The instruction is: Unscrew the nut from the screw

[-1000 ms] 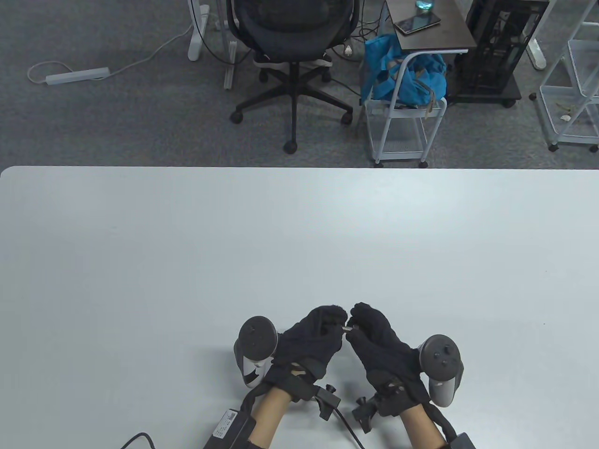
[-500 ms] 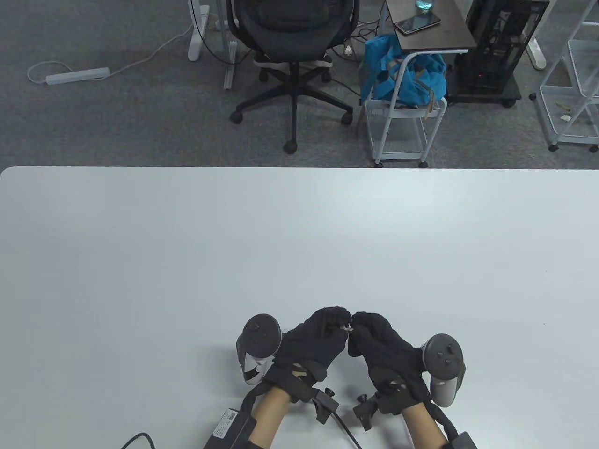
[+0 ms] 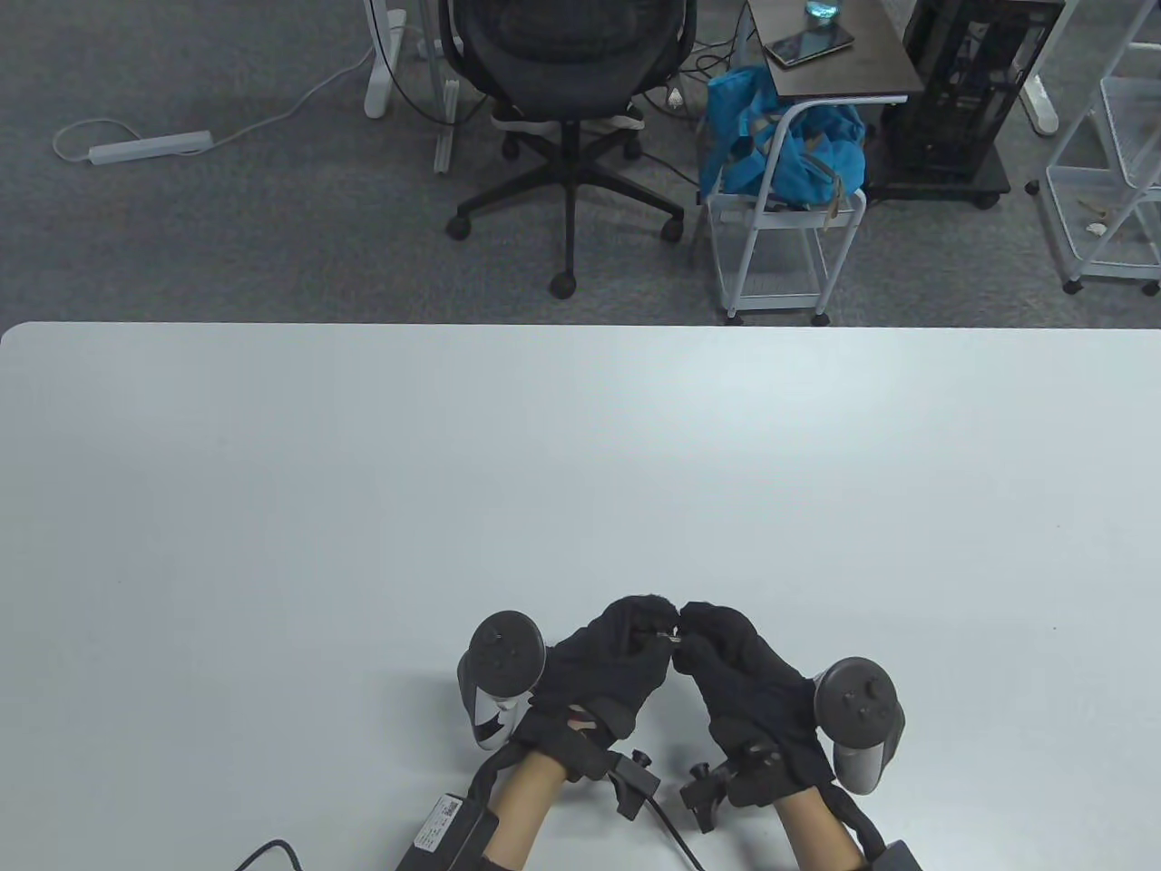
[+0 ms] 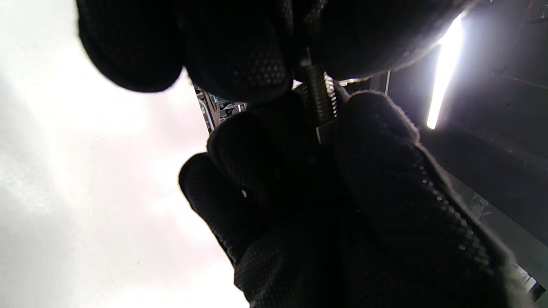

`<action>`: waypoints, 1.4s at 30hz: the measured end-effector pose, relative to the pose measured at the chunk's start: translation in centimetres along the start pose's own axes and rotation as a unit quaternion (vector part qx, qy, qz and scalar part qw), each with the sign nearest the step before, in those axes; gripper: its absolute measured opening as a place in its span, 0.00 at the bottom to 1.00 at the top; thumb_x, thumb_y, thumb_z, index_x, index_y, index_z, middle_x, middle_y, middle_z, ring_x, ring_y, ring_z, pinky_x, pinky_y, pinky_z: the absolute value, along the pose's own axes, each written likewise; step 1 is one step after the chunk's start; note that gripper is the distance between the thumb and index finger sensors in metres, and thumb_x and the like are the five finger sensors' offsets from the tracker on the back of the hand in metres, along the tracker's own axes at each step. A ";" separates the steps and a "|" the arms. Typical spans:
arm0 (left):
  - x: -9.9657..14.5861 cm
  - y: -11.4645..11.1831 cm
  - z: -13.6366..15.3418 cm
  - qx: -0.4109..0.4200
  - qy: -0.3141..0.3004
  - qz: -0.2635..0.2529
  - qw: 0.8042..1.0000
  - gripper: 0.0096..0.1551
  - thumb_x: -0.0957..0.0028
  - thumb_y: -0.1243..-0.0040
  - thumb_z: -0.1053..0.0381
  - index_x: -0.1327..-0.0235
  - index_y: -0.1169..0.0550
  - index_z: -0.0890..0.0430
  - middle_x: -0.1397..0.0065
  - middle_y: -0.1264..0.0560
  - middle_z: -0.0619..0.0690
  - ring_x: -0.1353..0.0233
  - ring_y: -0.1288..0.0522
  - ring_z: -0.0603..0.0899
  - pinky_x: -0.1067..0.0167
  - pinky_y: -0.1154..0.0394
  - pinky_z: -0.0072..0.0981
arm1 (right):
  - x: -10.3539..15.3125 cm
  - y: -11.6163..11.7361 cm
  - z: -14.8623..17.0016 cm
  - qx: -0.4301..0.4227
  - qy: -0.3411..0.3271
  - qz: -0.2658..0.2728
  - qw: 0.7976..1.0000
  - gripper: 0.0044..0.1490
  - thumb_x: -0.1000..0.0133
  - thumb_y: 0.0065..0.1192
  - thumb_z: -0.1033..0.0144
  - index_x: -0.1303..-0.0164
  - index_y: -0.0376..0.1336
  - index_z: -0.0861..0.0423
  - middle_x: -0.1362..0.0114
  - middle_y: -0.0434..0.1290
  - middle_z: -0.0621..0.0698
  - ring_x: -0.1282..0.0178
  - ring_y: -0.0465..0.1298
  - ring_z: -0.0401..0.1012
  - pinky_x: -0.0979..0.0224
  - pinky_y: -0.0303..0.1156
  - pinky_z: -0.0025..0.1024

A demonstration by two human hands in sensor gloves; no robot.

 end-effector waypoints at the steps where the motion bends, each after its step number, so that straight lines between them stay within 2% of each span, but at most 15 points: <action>1: 0.0 0.0 0.0 0.001 0.002 -0.001 1.000 0.29 0.48 0.34 0.46 0.35 0.23 0.53 0.41 0.20 0.60 0.57 0.17 0.54 0.50 0.19 0.57 | 0.0 0.1 0.0 0.001 -0.001 -0.004 1.000 0.30 0.41 0.62 0.59 0.29 0.64 0.55 0.36 0.76 0.56 0.43 0.79 0.53 0.35 0.74 0.58; 6: 0.1 0.2 0.2 0.003 0.007 -0.007 1.000 0.28 0.48 0.34 0.47 0.35 0.23 0.53 0.39 0.20 0.60 0.56 0.17 0.54 0.49 0.20 0.57 | -0.1 0.5 0.8 -0.035 0.026 -0.029 0.999 0.38 0.41 0.64 0.60 0.22 0.57 0.58 0.30 0.72 0.56 0.38 0.76 0.55 0.34 0.72 0.60; 9: 0.1 0.2 0.0 0.001 0.000 -0.006 1.000 0.28 0.48 0.33 0.48 0.34 0.23 0.52 0.38 0.21 0.60 0.54 0.17 0.55 0.48 0.20 0.58 | 0.0 0.9 1.9 -0.053 0.062 -0.052 0.995 0.48 0.40 0.60 0.48 0.17 0.51 0.63 0.26 0.67 0.63 0.36 0.73 0.60 0.33 0.69 0.64; 10: 0.1 0.1 -0.1 -0.003 -0.002 -0.006 1.000 0.27 0.48 0.33 0.48 0.34 0.24 0.51 0.37 0.22 0.60 0.54 0.17 0.55 0.47 0.20 0.58 | 0.0 0.9 2.3 -0.056 0.077 -0.049 0.994 0.49 0.39 0.57 0.43 0.18 0.53 0.65 0.28 0.69 0.65 0.38 0.74 0.61 0.35 0.69 0.65; 12: 0.0 0.0 -0.2 -0.003 -0.008 -0.002 1.000 0.27 0.48 0.32 0.49 0.35 0.23 0.50 0.36 0.22 0.60 0.53 0.17 0.55 0.47 0.20 0.58 | 0.2 0.9 3.1 -0.060 0.106 -0.049 0.991 0.48 0.39 0.51 0.39 0.25 0.61 0.68 0.38 0.77 0.64 0.47 0.79 0.60 0.41 0.72 0.64; 14: 0.0 -0.1 -0.2 -0.005 -0.010 0.001 1.000 0.27 0.48 0.32 0.50 0.35 0.23 0.50 0.36 0.22 0.60 0.53 0.18 0.55 0.46 0.21 0.58 | 0.2 1.0 3.3 -0.066 0.111 -0.052 0.990 0.43 0.38 0.50 0.42 0.34 0.67 0.68 0.47 0.81 0.60 0.55 0.82 0.56 0.45 0.75 0.61; 16: 0.0 -0.1 -0.1 -0.008 -0.009 0.000 1.000 0.27 0.48 0.32 0.49 0.35 0.23 0.49 0.36 0.22 0.60 0.53 0.17 0.55 0.47 0.20 0.58 | 0.0 1.0 2.9 -0.068 0.098 -0.041 0.992 0.38 0.38 0.52 0.46 0.36 0.67 0.67 0.51 0.81 0.56 0.58 0.82 0.52 0.45 0.77 0.58; 22: 0.0 0.0 -0.1 0.000 -0.005 -0.006 1.000 0.27 0.48 0.33 0.48 0.35 0.23 0.50 0.38 0.21 0.60 0.54 0.17 0.55 0.48 0.20 0.57 | -0.1 0.5 1.5 -0.050 0.052 -0.023 0.997 0.35 0.40 0.59 0.54 0.30 0.64 0.64 0.49 0.80 0.54 0.55 0.82 0.49 0.41 0.78 0.55; 29: 0.0 0.1 0.0 0.006 -0.002 -0.009 1.000 0.27 0.48 0.34 0.46 0.35 0.23 0.51 0.39 0.20 0.59 0.56 0.17 0.54 0.49 0.19 0.56 | -0.1 0.3 0.8 -0.031 0.023 -0.007 0.999 0.33 0.41 0.59 0.55 0.30 0.65 0.61 0.48 0.80 0.54 0.54 0.82 0.49 0.40 0.77 0.55; 42: 0.0 0.3 0.1 0.008 0.001 -0.011 1.000 0.27 0.48 0.34 0.46 0.35 0.23 0.51 0.40 0.20 0.59 0.57 0.16 0.53 0.50 0.19 0.56 | -0.2 0.1 0.3 -0.022 -0.002 -0.011 1.000 0.30 0.42 0.65 0.59 0.29 0.66 0.52 0.36 0.75 0.57 0.43 0.79 0.53 0.34 0.74 0.59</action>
Point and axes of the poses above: the tracker on the back of each hand, its own z axis roughly to the little-finger side, its own x axis roughly from the fingertips to the wrist, y = z × x, the point moved 5 cm from there along -x, roughly from the wrist to the fingertips
